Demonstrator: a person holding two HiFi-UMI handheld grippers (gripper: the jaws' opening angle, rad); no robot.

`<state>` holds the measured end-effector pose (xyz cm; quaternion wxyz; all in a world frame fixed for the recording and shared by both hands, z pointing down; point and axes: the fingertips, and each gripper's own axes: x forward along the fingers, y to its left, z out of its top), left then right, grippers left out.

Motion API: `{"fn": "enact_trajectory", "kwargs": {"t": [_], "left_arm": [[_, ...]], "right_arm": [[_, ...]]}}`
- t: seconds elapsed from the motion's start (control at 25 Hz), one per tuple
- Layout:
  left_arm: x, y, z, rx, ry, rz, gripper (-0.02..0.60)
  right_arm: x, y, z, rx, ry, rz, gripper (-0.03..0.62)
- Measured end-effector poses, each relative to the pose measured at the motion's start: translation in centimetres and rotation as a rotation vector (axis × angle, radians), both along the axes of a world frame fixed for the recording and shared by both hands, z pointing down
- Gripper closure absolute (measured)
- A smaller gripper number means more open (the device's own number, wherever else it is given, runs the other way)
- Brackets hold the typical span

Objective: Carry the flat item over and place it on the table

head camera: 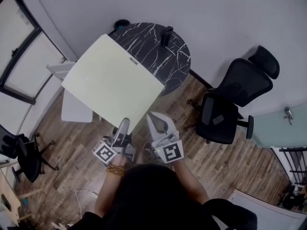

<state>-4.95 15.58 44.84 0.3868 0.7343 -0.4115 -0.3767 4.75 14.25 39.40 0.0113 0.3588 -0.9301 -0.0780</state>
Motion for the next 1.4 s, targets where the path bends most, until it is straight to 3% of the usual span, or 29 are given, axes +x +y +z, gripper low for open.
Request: {"fn": "enact_trajectory", "kwargs": {"t": [0.36,0.64,0.88,1.2,1.4], "left_arm": [[-2.2,-6.5,1.8,-0.031,-0.061,0.026,0.288],[-4.6,-14.8,2.7,-0.052,0.0,0.138,0.288],[-6.8,-19.1,3.7,-0.114,0.011,0.23,0.288],[-9.2,-24.9,5.1,-0.145,-0.017,0.312,0.288],[-9.1,-27.4,5.7,-0.13,-0.076,0.378,0.288]], "right_arm": [[-1.1,-6.6,2.0,-0.052,0.035,0.02,0.595],[-2.4,-15.1,1.3,-0.012,0.087,0.132,0.595],[-5.4,-20.7,0.7,0.02,0.177,0.185,0.595],[-7.0,-25.2,2.0,-0.028,0.189,0.213,0.595],[-6.9,-28.0,3.5,-0.076,0.212,0.173,0.595]]}}
